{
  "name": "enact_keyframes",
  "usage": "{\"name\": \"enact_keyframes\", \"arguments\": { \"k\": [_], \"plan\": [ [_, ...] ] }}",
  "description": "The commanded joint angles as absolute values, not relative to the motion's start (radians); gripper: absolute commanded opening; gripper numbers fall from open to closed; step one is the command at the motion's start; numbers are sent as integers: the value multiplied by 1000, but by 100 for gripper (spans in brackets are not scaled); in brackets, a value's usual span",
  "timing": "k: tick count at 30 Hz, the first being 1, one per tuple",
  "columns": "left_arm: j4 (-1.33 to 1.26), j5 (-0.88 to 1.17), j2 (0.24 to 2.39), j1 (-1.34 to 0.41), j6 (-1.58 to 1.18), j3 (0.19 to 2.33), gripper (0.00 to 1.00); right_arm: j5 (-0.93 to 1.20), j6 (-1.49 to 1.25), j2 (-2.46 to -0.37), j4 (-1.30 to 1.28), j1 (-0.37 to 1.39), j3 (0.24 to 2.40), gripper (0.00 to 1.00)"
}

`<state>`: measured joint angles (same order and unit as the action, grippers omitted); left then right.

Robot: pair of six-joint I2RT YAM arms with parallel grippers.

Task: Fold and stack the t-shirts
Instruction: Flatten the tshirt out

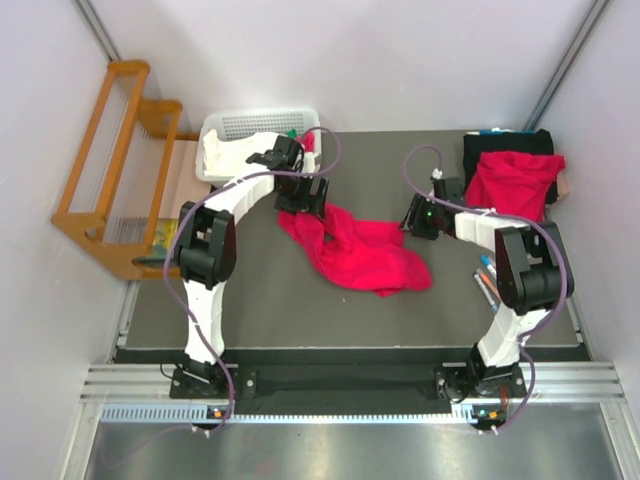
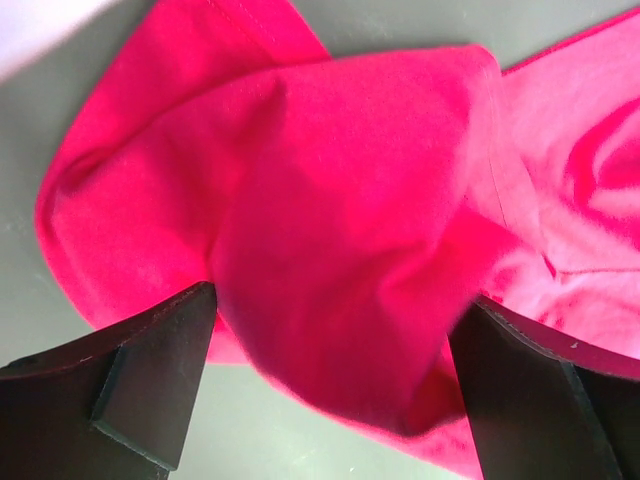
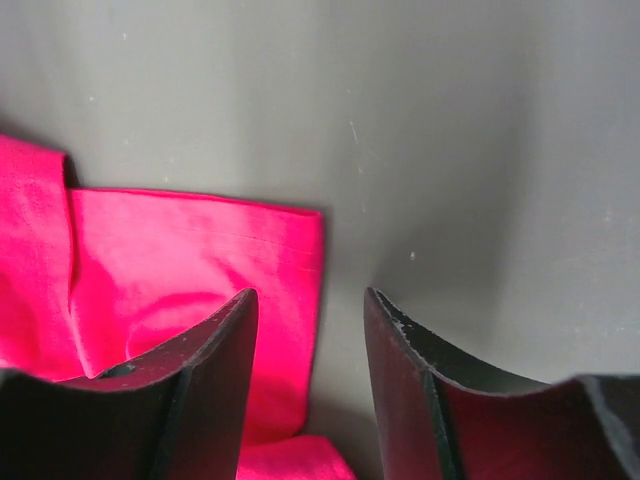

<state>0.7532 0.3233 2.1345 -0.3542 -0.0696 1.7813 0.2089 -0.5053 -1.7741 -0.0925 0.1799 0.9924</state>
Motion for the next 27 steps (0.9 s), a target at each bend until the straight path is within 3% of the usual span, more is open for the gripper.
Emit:
{"name": "enact_keyframes", "arguments": {
  "k": [1,8,21,27],
  "plan": [
    [727,318,2028,-351,-35,1764,99,247,-523,-1795,-29,175,1037,45],
    [735,311,1982,-351,-20,1741,99,268,-535,-1832,-9,175,1045,43],
    [692,285,2031,-351,-21,1771,99,291,-551,-1853,17,181,1031,3],
    [721,295,2124,-359,-37,1900,99,295,-555,-1833,18,193,1017,0]
  ]
}}
